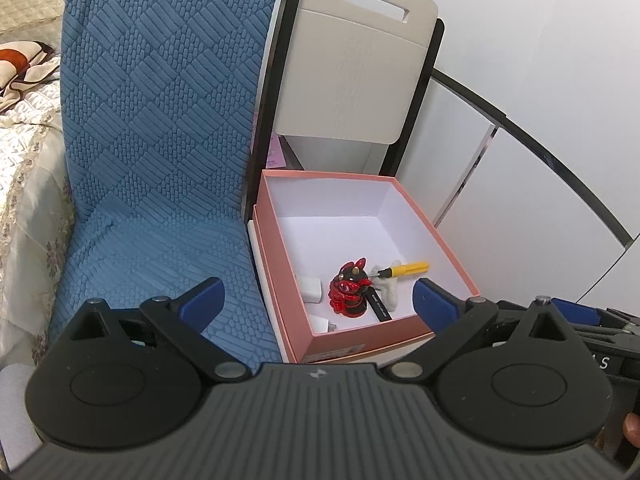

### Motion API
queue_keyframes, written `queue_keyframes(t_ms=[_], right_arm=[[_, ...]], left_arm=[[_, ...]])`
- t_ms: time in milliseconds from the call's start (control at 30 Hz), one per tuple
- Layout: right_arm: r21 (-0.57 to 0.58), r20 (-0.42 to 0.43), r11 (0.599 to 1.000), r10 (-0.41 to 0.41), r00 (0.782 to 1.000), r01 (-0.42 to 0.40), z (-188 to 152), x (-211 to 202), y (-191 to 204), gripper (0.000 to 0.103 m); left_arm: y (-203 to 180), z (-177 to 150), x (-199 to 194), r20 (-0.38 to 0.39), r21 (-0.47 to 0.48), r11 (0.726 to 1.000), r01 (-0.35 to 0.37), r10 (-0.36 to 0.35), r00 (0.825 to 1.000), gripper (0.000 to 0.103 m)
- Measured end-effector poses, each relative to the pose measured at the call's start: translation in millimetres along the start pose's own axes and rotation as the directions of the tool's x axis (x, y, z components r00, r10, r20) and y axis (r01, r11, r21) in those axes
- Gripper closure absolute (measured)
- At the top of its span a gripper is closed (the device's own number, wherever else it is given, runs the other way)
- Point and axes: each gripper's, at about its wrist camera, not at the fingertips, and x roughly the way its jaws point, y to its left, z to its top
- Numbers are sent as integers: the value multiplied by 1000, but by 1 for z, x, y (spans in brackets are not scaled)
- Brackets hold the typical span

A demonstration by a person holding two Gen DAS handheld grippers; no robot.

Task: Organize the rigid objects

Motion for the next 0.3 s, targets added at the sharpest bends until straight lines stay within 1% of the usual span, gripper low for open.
queue_keyframes(t_ms=[300], right_arm=[[-13,-5,1000,12,1000,-12,-1,0,2,11]], left_arm=[[3,-1,-3,3,6,1000,-3,3,1000,1]])
